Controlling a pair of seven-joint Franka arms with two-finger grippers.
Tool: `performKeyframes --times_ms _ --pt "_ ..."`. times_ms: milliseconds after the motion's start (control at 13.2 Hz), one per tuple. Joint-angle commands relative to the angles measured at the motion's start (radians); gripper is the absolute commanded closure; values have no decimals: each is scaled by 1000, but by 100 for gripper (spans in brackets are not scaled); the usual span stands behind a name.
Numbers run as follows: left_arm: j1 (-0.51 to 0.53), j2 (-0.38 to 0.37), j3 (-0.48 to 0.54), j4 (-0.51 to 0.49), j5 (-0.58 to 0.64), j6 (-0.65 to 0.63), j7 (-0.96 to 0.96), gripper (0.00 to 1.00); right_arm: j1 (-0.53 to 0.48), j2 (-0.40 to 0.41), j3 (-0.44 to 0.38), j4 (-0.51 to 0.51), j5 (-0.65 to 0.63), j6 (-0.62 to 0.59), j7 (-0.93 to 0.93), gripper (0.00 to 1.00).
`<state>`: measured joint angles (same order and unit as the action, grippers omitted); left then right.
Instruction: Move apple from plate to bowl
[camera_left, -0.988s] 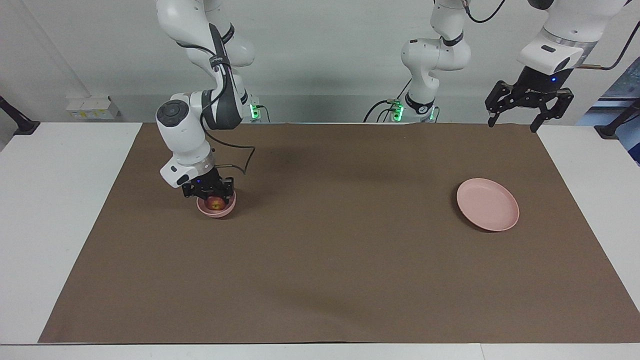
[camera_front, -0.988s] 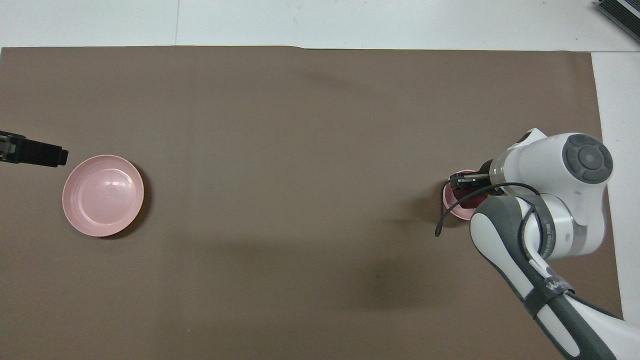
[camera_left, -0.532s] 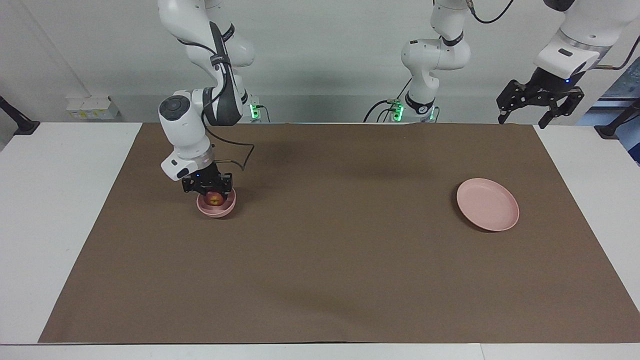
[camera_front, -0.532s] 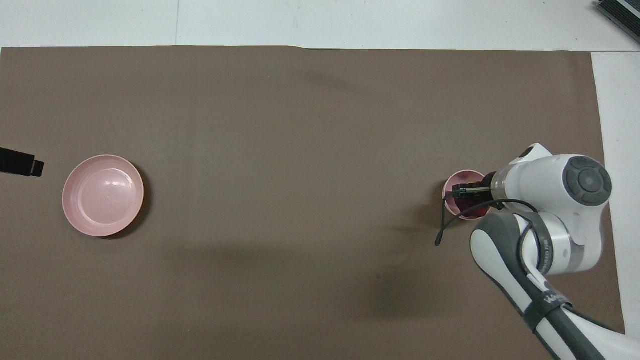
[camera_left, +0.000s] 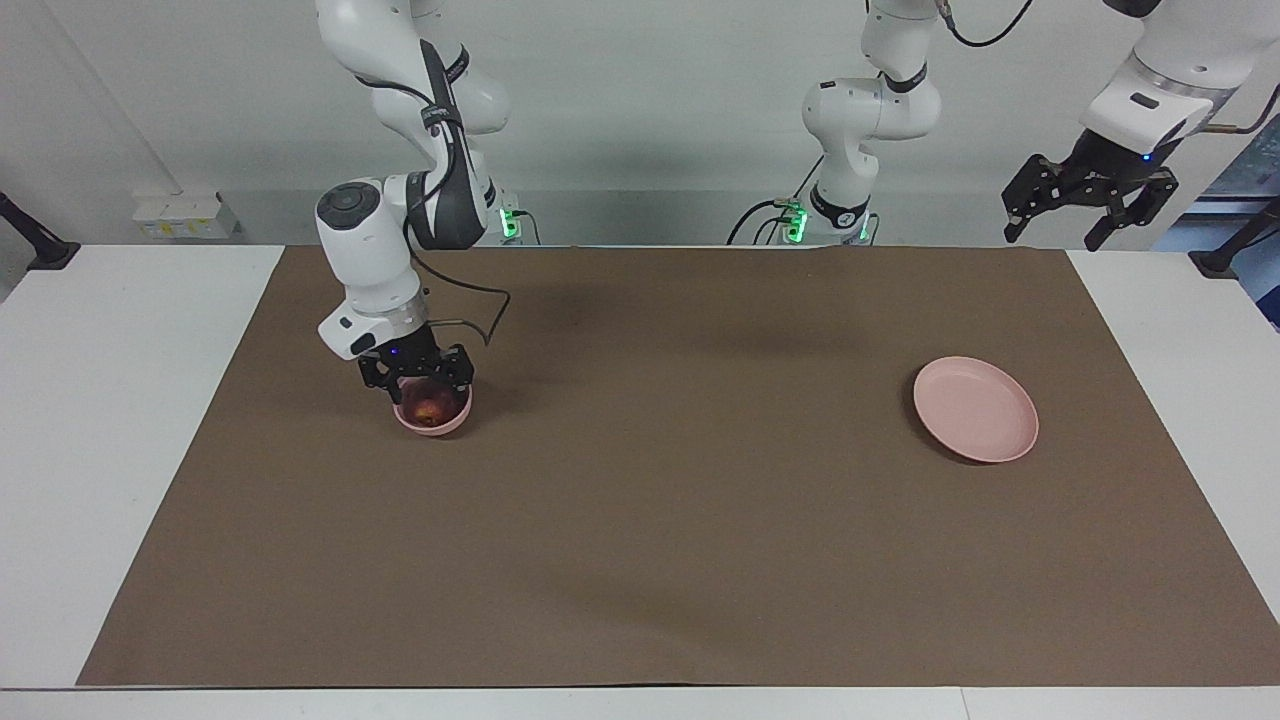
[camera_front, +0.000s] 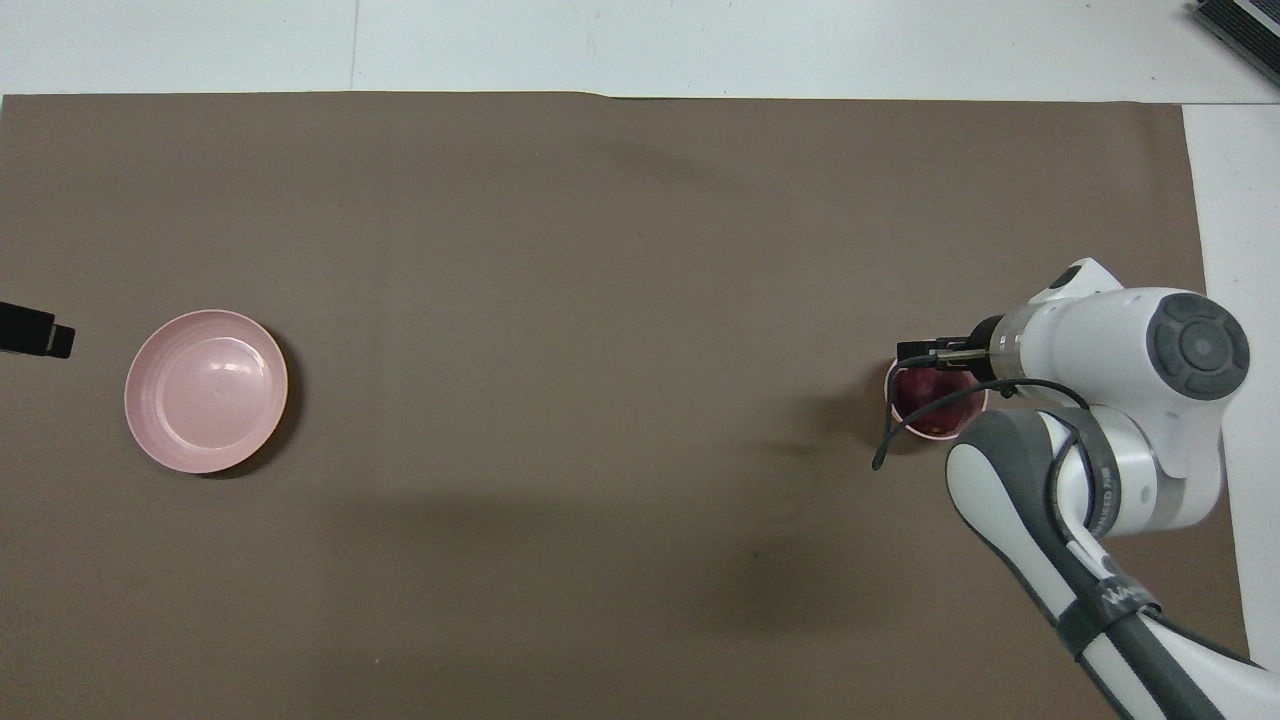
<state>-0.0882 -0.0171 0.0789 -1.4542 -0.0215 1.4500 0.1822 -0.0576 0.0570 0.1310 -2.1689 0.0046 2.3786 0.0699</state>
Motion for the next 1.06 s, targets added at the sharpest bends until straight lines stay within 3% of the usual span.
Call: performKeyframes --times_ms 0,228,988 --pt "13 2 -7 18 -9 -22 2 0 -13 0 4 78 -21 -71 -9 0" --pt "11 2 -7 18 -9 -22 2 0 -31 1 -2 174 -31 -178 -16 0" --pt "11 2 -7 18 -9 -22 2 0 -77 -26 -16 621 -37 -749 53 0"
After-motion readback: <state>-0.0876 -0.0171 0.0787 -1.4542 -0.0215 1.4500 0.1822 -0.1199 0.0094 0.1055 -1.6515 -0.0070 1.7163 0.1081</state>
